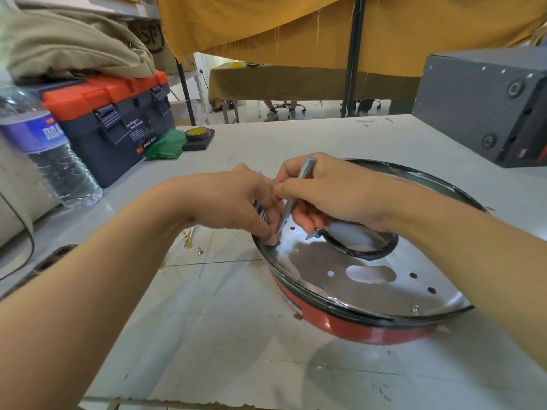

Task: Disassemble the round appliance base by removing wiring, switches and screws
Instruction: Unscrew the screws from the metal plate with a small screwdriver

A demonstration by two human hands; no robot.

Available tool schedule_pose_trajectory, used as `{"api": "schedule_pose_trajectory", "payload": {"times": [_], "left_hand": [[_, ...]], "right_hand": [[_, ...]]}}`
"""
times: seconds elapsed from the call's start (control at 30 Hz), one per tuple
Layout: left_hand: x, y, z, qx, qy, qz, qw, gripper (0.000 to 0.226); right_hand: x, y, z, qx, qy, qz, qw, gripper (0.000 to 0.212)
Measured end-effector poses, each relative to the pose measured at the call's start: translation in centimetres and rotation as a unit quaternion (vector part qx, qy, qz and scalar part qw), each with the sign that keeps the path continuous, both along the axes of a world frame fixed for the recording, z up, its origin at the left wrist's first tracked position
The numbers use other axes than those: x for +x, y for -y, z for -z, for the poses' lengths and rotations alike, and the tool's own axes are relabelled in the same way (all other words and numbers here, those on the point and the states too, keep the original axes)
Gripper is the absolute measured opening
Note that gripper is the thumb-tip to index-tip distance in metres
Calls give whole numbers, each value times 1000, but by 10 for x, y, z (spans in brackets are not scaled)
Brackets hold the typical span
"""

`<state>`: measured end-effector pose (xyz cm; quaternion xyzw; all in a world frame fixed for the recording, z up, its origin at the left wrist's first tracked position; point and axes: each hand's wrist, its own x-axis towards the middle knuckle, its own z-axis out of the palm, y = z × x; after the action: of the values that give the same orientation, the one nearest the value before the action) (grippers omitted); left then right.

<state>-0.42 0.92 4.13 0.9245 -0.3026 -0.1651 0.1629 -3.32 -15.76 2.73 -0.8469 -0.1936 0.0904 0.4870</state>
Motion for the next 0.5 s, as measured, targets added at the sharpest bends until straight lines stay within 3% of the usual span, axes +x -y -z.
{"api": "schedule_pose_trajectory", "payload": {"times": [0.5], "left_hand": [[4, -4, 6, -53, 15, 10, 998, 4]], "right_hand": [[1, 1, -2, 33, 57, 55, 996, 32]]}}
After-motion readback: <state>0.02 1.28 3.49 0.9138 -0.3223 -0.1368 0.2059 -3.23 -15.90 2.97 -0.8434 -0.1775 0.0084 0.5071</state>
